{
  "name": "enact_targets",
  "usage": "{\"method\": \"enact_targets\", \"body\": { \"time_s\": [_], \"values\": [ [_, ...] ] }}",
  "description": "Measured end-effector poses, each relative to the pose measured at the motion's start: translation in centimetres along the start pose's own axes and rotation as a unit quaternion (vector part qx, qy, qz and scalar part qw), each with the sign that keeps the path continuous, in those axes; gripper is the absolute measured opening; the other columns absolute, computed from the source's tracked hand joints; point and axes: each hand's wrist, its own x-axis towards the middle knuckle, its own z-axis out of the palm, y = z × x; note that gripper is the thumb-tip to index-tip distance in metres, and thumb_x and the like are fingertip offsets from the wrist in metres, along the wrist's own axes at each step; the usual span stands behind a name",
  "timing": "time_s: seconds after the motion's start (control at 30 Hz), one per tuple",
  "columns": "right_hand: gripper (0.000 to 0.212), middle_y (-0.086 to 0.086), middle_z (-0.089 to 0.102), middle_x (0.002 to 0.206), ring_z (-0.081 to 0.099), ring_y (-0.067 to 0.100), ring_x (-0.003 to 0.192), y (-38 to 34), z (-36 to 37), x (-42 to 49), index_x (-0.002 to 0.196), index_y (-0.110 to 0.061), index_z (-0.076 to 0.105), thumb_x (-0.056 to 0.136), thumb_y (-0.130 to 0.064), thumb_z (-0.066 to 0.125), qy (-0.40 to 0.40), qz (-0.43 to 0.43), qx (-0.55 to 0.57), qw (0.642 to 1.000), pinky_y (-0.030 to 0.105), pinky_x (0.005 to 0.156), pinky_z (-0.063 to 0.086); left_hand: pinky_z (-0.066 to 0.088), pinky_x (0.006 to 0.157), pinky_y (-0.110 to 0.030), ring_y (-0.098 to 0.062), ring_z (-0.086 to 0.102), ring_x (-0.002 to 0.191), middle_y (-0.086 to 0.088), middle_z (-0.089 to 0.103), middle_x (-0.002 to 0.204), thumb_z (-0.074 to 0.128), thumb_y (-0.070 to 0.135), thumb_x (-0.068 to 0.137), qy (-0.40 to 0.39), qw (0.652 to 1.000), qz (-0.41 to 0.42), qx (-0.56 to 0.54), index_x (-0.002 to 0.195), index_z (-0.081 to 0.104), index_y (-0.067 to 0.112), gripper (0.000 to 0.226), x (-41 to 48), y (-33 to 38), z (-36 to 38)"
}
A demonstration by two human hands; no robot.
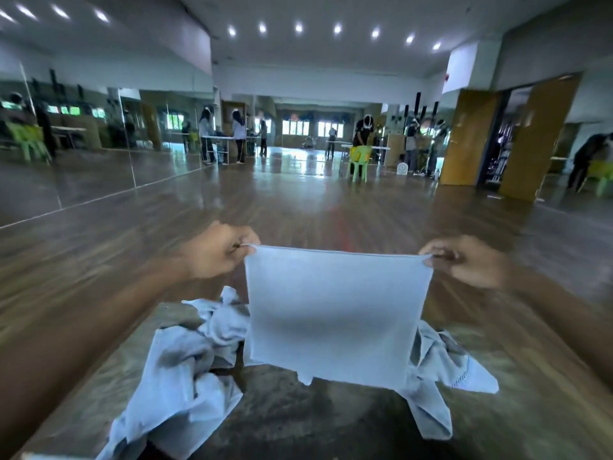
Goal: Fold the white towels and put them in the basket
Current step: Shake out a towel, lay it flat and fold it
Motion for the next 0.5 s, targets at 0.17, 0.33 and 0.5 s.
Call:
{"method": "enact_targets", "body": {
  "time_s": [0.17, 0.33, 0.5],
  "values": [
    [0.013, -0.008, 0.070, 0.096, 0.063, 0.012, 0.092, -1.4, -4.1, 0.7, 0.097, -0.023, 0.067, 0.094, -0.019, 0.055, -0.011, 0.019, 0.030, 0.999, 0.025, 0.077, 0.046, 0.050, 0.091, -0.027, -0.013, 0.067, 0.095, -0.003, 0.071, 0.097, 0.059, 0.011, 0.091, -0.066, 0.988, -0.030, -0.138, 0.095, 0.066, 0.016, 0.009, 2.4, 0.5, -3.5],
    [0.010, -0.004, 0.071, 0.096, 0.065, 0.016, 0.094, -2.1, -5.0, 0.8, 0.096, -0.023, 0.067, 0.092, -0.021, 0.058, 0.022, 0.017, 0.067, 0.997, 0.037, 0.090, 0.046, 0.050, 0.094, -0.030, -0.008, 0.066, 0.097, 0.001, 0.071, 0.103, 0.058, 0.016, 0.092, -0.077, 0.986, -0.048, -0.142, 0.102, 0.066, 0.017, 0.012, 2.5, 0.7, -4.8],
    [0.010, -0.006, 0.072, 0.095, 0.066, 0.013, 0.093, -2.9, -5.1, 0.7, 0.096, -0.020, 0.067, 0.093, -0.018, 0.057, -0.013, 0.010, 0.084, 0.996, 0.026, 0.083, 0.045, 0.050, 0.094, -0.037, -0.010, 0.066, 0.096, 0.002, 0.071, 0.099, 0.057, 0.014, 0.093, -0.066, 0.990, -0.057, -0.115, 0.097, 0.065, 0.020, 0.011, 2.3, 0.5, -5.1]
  ]
}}
